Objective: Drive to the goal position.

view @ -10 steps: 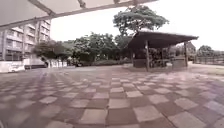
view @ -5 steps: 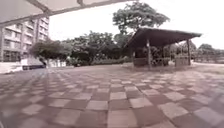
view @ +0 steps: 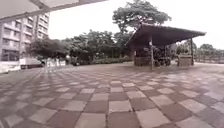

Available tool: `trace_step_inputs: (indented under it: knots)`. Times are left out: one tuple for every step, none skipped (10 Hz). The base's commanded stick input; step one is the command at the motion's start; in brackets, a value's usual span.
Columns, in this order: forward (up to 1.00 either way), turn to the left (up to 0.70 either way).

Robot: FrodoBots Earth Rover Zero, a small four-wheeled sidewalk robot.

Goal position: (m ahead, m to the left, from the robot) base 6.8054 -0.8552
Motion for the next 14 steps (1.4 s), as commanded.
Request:
trace_step_inputs:
  knots:
    - [1.0,0.0]
    - [1.0,0.0]
    - [1.0,0.0]
    - [1.0,0.0]
    - [1.0,0.0]
    - [1.0,0.0]
    - [1.0,0.0]
    - [1.0,0.0]
    - [1.0,0.0]
    - [1.0,0.0]
    - [1.0,0.0]
    - [1.0,0.0]
    - [1.0,0.0]
    - [1.0,0.0]
